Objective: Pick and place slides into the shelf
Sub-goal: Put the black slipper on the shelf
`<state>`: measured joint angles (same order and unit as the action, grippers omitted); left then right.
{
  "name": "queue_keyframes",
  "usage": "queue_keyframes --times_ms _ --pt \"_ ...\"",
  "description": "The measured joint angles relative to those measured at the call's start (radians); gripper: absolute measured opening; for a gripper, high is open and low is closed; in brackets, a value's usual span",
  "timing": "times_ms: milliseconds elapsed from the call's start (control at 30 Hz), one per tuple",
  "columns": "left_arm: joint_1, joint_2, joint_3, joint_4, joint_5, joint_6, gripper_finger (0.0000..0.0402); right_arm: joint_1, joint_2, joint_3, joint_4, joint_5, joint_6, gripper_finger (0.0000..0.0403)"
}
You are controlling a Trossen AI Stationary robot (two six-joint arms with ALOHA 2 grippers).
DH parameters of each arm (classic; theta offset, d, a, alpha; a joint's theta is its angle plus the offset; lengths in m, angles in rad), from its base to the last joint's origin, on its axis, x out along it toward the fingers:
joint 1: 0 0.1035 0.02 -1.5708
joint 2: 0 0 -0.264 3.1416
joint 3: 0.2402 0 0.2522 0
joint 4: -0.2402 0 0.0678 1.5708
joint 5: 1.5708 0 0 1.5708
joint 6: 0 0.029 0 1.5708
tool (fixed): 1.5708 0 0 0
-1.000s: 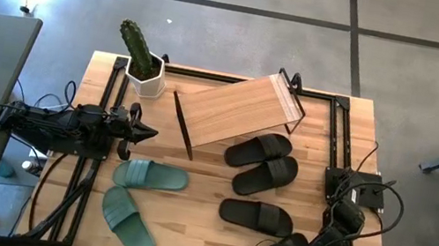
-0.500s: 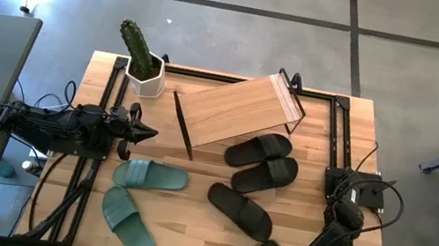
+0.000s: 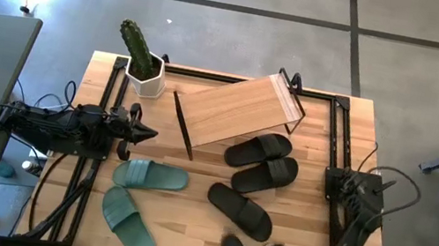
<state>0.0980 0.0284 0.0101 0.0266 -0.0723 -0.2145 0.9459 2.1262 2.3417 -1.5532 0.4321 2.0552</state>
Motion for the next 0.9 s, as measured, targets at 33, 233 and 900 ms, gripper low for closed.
queue_keyframes --times_ms 33,233,900 --pt "0.000 0.000 0.000 0.000 0.001 0.000 0.0003 -0.006 -0.018 0.004 -0.017 0.087 -0.034 0.0000" --pt "0.000 0.000 0.000 -0.001 0.004 0.000 0.0003 -0.082 -0.142 0.013 -0.014 0.512 -0.398 0.0000" --pt "0.000 0.000 0.000 0.000 0.012 0.000 0.0003 -0.849 -0.490 0.014 0.094 0.597 -1.800 0.0000"
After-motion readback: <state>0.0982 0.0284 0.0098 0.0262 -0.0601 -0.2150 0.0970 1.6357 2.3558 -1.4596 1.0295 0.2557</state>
